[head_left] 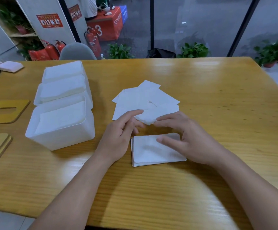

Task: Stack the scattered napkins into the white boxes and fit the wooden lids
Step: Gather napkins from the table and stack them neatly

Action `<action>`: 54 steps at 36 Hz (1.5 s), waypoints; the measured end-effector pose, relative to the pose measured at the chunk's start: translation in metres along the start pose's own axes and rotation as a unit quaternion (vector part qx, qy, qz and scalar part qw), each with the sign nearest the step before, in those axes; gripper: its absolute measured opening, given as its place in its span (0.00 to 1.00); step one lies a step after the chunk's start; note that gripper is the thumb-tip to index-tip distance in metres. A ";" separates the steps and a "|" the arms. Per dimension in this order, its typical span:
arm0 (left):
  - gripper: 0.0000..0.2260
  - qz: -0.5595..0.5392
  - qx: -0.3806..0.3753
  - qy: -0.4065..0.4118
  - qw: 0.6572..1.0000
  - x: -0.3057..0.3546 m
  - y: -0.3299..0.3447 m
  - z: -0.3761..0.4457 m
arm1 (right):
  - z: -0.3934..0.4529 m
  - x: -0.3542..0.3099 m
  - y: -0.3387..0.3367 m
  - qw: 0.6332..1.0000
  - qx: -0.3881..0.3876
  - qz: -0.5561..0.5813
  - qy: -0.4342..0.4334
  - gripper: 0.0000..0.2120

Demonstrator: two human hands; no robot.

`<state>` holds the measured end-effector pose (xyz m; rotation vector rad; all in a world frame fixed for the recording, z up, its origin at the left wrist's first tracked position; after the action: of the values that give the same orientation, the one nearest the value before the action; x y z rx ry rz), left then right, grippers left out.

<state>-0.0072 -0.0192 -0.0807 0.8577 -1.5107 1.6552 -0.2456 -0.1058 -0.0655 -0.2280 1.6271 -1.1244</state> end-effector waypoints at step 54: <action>0.09 -0.008 -0.083 -0.014 0.996 0.005 -0.007 -0.005 | -0.005 0.019 -0.015 0.979 -0.068 0.128 0.144 0.18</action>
<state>-0.0039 -0.0137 -0.0737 0.8031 -1.6314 1.4887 -0.2631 -0.1236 -0.0665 0.0596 1.9297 -0.8791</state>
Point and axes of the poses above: each hand's wrist, its own z-axis towards the middle knuckle, its own y-axis out of the palm, x = y × z, the point moved 1 cm from there along z, towards the middle knuckle, and after that the axes turned 12 degrees about -x, right-handed, at the moved point
